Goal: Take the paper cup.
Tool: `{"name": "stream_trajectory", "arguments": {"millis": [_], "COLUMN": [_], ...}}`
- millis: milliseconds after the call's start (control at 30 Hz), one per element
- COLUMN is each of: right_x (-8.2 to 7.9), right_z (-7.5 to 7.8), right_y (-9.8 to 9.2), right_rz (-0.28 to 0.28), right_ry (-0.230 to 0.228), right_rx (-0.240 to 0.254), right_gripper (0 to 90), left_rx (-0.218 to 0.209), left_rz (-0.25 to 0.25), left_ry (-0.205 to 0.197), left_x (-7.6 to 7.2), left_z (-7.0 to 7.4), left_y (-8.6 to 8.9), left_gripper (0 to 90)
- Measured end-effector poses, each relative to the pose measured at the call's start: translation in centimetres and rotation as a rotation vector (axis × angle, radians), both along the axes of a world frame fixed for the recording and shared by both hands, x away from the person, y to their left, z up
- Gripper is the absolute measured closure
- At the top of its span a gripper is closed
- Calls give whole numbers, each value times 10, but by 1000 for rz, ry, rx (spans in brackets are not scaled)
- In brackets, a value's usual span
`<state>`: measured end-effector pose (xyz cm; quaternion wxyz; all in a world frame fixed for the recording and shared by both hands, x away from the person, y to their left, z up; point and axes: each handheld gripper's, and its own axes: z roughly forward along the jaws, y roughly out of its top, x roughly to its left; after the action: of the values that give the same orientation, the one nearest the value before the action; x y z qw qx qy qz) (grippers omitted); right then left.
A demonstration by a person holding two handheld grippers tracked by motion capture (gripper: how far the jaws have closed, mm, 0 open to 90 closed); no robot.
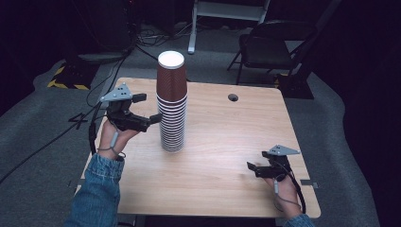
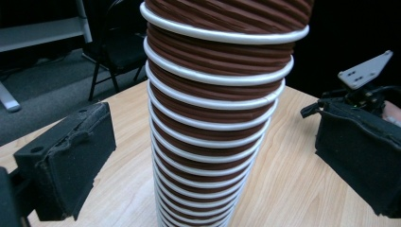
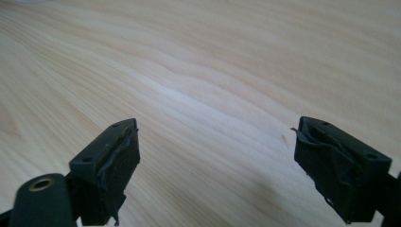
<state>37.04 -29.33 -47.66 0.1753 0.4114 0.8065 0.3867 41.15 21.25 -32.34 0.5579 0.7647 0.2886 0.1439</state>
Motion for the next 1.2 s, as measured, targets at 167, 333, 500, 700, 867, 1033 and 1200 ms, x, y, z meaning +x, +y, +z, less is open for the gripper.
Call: {"name": "stream_trajectory", "arguments": {"millis": [167,333,500,700,867,1033,1200], "right_x": [-1,3,8,18,30,38,48], "right_z": [27,49,65,86,106,120,136], "right_y": [15,26,38,58,82,102,125], "right_rz": [60,98,126,197,259,301,352], "right_ry": [-57,-74,-89,-103,-112,-129,-148], "right_rx": [55,80,92,150,183,188,211], "right_gripper": [153,153,152,152,152,152,152], "left_rx": [-6,-9,-16,-22,-18,-27,-33], "left_rz": [-6,-30,-49,-62,-83,-96,-112], "left_ry": [-6,-22,-31,-29,-43,-35,-27], "left_x": [4,5,8,13,16,19,23], "left_z": [1,7,10,11,16,15,15], "left_y": [0,-2,-6,-4,-1,0,0], "left_gripper": [0,0,0,0,0,0,0]}}
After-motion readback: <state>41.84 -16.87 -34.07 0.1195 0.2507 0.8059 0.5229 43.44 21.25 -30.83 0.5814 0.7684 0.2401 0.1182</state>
